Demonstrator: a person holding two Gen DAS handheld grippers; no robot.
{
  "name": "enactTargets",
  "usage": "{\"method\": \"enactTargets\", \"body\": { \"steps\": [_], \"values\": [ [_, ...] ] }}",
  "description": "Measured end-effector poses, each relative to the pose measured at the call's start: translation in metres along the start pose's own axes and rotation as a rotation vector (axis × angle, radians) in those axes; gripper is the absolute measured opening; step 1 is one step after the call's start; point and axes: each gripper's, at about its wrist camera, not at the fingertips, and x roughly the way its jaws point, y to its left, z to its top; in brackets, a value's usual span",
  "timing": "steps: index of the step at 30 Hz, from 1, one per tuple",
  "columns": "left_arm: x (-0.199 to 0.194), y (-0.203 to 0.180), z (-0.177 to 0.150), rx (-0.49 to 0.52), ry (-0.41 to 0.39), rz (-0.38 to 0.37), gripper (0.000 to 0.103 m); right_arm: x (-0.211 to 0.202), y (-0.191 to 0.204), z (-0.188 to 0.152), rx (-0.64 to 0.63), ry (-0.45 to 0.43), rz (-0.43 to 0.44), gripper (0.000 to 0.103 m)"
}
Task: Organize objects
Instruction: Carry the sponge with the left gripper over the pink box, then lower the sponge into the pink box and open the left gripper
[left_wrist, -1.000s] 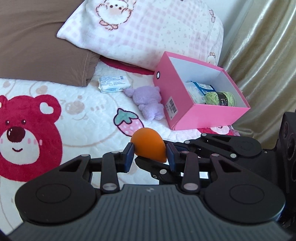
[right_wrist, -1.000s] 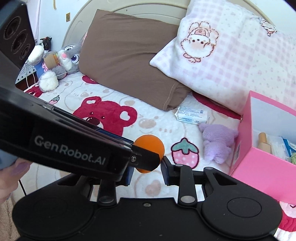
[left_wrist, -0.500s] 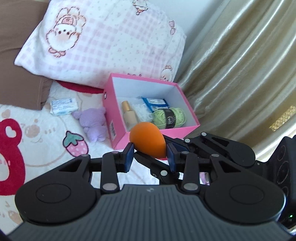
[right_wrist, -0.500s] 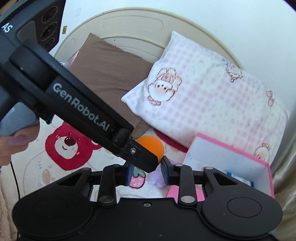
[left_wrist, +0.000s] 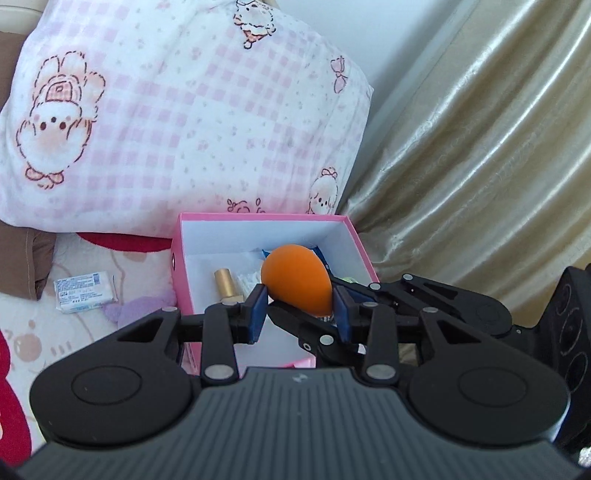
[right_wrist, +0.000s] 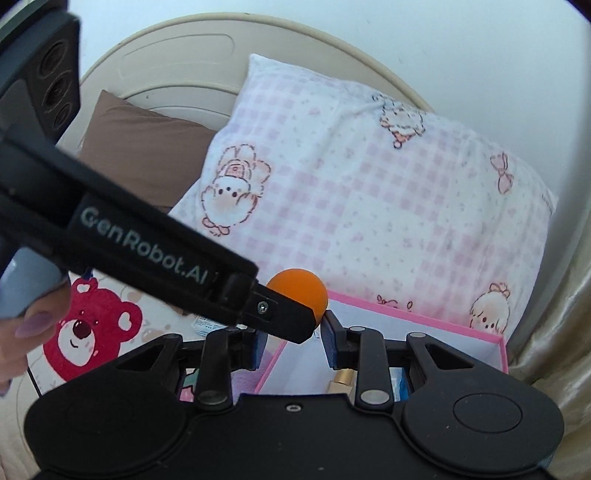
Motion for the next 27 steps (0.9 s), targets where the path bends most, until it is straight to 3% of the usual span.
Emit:
{"method": "enactTargets", "body": {
  "steps": [8, 15, 20, 27],
  "values": [
    [0.096, 0.035, 0.026, -0.127, 0.056, -0.044, 0.036, 0.083, -0.07, 0.0, 0.126, 0.171, 0.037, 0.035],
    [0.166, 0.05, 0.032, -0.218, 0.112, -0.025, 0.036, 0.142, -0.103, -0.015, 0.069, 0.261, 0.027, 0.035],
    [0.19, 0.059, 0.032, -0.252, 0.136, 0.021, 0.035, 0.175, -0.123, -0.022, 0.078, 0.322, 0.096, 0.035],
    [0.208, 0.07, 0.037, -0.257, 0.166, 0.028, 0.035, 0.199, -0.131, -0.029, 0.125, 0.366, 0.115, 0.035]
  ]
}}
